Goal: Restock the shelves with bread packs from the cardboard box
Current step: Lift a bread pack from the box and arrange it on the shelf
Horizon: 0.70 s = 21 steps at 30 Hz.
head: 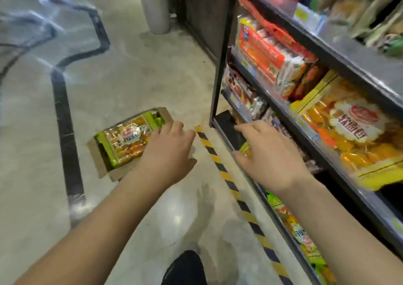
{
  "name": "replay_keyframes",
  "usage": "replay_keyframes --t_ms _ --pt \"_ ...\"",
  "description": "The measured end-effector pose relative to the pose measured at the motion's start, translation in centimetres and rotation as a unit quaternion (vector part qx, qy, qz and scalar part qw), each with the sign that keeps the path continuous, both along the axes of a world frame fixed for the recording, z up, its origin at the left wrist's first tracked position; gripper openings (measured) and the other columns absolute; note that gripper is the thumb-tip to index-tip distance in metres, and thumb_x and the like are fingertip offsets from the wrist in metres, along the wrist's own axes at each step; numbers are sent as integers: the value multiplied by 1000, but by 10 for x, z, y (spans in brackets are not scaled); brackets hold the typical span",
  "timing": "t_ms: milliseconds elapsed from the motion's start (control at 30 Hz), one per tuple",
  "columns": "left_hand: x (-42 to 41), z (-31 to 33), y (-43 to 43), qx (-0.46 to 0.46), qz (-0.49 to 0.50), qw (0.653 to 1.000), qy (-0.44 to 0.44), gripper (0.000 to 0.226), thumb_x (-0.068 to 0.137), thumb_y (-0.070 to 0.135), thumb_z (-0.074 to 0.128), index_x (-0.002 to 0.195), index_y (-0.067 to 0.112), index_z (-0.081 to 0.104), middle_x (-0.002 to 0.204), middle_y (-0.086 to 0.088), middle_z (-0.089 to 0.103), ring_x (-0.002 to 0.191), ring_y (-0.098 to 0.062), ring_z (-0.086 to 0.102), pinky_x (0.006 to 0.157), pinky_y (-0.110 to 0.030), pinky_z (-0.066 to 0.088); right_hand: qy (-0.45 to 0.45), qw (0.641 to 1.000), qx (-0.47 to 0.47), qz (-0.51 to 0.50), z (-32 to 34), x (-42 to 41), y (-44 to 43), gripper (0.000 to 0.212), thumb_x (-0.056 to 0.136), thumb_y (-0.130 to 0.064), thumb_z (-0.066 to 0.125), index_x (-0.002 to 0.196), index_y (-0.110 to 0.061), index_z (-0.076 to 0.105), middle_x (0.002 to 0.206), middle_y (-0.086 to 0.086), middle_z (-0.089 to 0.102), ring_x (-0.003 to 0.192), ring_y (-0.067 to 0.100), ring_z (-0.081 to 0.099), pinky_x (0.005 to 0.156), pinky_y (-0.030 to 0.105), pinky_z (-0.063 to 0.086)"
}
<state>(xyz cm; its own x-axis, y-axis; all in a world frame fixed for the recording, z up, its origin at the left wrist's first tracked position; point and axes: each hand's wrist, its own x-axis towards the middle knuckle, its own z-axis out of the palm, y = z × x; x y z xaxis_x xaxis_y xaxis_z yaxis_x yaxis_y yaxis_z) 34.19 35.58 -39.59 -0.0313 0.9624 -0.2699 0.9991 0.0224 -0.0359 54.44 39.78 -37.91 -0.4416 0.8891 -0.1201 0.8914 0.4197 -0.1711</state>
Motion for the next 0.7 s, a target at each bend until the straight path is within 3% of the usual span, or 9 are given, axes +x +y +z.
replay_keyframes --t_ms 167,300,433,700 --pt "-91 85 -33 -32 85 996 -3 67 100 58 56 156 26 37 161 -9 34 149 -32 33 120 -44 30 4 997 -32 67 80 -90 0 53 101 -44 53 150 -27 41 145 -2 46 134 23 47 106 39 39" --pt "-147 122 -57 -25 138 990 -1 69 97 56 63 155 27 39 156 -7 40 144 -31 38 118 -43 35 9 993 -31 114 108 -148 -6 48 97 -39 57 143 -25 50 135 -2 53 126 24 53 98 40 42" --pt "-178 134 -65 -8 152 988 -10 63 97 56 61 149 26 46 153 -6 44 142 -29 41 117 -44 36 14 988 -34 150 118 -194 -4 53 96 -41 58 146 -27 47 137 -1 52 127 24 53 100 39 43" --pt "-228 126 -52 -14 225 973 -39 66 96 52 64 153 24 44 157 -7 42 145 -28 40 118 -42 36 13 977 -61 205 106 -263 35 56 96 -44 60 147 -27 47 141 -1 50 130 23 51 100 38 42"
